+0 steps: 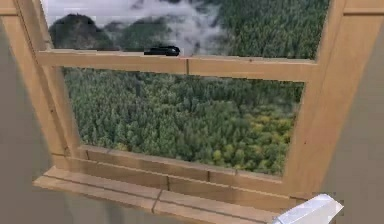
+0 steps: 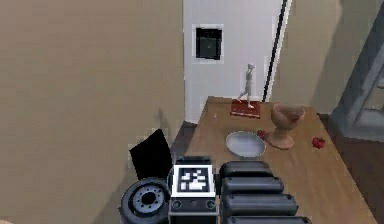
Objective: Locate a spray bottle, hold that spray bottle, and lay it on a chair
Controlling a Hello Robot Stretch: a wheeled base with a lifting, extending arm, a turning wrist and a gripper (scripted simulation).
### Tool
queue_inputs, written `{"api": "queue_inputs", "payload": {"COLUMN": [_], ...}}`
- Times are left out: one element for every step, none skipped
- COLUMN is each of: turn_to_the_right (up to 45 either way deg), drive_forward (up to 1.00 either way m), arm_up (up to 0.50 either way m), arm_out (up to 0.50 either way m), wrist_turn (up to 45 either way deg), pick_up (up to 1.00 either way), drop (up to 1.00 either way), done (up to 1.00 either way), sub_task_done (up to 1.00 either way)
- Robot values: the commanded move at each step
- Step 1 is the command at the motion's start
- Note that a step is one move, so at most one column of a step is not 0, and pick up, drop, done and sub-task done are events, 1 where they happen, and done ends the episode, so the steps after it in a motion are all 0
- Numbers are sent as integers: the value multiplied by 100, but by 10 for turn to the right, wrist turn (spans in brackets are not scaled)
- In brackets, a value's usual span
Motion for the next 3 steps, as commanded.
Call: {"api": "queue_inputs", "payload": {"turn_to_the_right": [-240, 450, 90], "drive_forward": [0, 0, 0], "arm_up": [0, 0, 0], "arm_out": [0, 0, 0], "wrist_turn": [0, 0, 0], "pick_up": [0, 0, 0], "drop": [0, 0, 0], "done": [0, 0, 0], "sub_task_done": [0, 0, 0]}}
